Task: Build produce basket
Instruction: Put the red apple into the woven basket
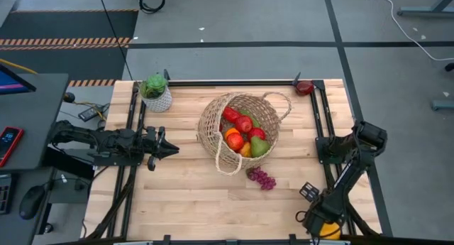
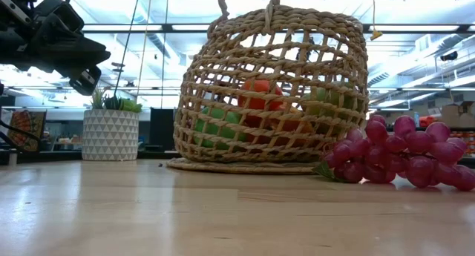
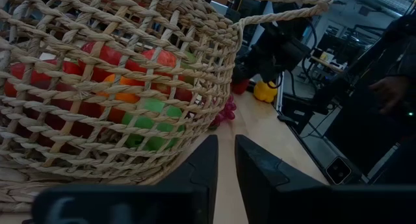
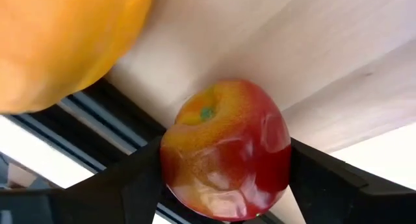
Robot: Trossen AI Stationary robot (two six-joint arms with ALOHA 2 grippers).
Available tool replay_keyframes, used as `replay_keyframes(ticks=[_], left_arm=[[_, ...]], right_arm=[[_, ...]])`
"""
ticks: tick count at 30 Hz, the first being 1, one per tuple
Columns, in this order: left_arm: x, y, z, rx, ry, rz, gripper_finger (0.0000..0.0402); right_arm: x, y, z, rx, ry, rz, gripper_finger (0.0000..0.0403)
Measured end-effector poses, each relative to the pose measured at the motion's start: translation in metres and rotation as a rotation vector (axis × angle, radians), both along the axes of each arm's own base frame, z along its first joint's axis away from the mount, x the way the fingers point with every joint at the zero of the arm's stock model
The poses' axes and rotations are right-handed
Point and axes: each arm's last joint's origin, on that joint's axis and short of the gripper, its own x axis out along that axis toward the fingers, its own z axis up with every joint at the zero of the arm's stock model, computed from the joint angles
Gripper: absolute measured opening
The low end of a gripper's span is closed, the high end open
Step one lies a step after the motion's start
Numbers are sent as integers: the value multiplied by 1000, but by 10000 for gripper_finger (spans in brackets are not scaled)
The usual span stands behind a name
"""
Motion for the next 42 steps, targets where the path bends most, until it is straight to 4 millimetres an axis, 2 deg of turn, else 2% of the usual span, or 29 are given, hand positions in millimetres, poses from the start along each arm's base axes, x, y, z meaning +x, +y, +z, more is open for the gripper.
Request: replay_keyframes(ticks=[4,9,13,19,30,37,42], left_arm=[[0,0,0,0,0,0,56],[0,0,0,0,0,0,61],[0,0,0,0,0,0,63],[0,0,0,0,0,0,58],[0,0,0,0,0,0,61],[0,0,0,0,0,0,59],[0,0,0,0,0,0,63]], right_arm=[[18,-7,6,-21,-33,-31,290],[44,-19,25,-37,-84,-77,293],[66,-30,49,13,-111,-112,292],[88,-57,93,104,-215,-278,293],[90,-124,189,381,-536,-655,294],[87,-151,240,656,-871,-801,295],[86,-166,269,804,-1092,-919,295]])
